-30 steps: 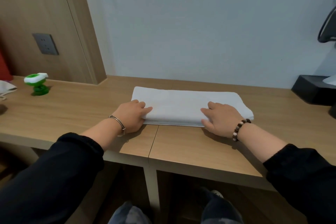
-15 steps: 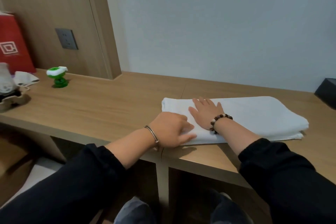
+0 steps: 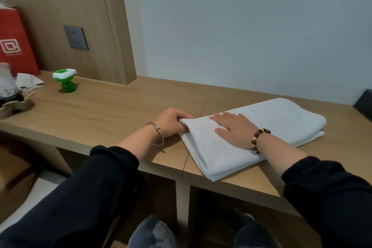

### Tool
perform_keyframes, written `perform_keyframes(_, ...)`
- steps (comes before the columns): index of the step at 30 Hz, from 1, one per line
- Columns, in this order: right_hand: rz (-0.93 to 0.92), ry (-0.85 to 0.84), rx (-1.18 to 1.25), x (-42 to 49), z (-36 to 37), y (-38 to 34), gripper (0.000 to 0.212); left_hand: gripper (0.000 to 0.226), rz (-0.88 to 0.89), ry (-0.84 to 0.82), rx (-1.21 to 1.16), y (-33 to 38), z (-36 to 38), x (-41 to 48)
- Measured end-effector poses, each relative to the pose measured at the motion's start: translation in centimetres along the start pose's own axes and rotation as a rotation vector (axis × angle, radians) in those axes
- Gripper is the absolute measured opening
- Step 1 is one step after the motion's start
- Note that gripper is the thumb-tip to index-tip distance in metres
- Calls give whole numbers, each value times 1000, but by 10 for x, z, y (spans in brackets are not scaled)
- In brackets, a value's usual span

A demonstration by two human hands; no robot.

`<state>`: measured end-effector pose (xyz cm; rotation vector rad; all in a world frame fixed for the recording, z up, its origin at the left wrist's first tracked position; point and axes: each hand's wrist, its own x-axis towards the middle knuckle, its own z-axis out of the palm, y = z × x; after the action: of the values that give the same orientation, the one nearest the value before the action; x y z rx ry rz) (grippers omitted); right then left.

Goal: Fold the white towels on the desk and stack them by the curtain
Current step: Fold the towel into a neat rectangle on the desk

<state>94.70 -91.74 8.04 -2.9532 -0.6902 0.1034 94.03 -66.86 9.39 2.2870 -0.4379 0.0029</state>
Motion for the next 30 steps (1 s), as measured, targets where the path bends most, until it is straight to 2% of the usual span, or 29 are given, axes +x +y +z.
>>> perform_keyframes(4, -6, -2, 9, 0, 1, 2, 51, 27, 130, 61, 318, -8, -1, 0)
perform_keyframes(7, -11, -7, 19, -1, 1, 5, 50, 27, 323, 68, 715, -11, -4, -3)
perform_keyframes(9, -14, -3, 22, -1, 1, 6, 50, 24, 479, 105, 841, -14, -5, -6)
perform_keyframes(11, -14, -2, 15, -2, 1, 5, 49, 31, 489, 51, 923, -16, -5, -6)
perform_keyframes(15, -10, 5, -3, -1, 0, 2, 50, 43, 473, 54, 892, -16, -5, -9)
perform_keyframes(19, -2, -7, -4, -3, -3, -3, 50, 37, 577, -12, 905, -11, -8, -16)
perform_keyframes(21, 11, -26, -4, -5, -7, -8, 50, 38, 560, -41, 905, -11, -8, -14)
perform_keyframes(24, -31, 36, 167, -15, -17, -28, 45, 41, 489, -71, 960, -11, -7, -11)
perform_keyframes(27, -217, 95, 339, -36, -29, -57, 34, 38, 505, -70, 904, -12, -8, -12)
perform_keyframes(30, -316, -54, 187, -57, -37, -80, 65, 37, 513, -88, 891, -13, -9, -13)
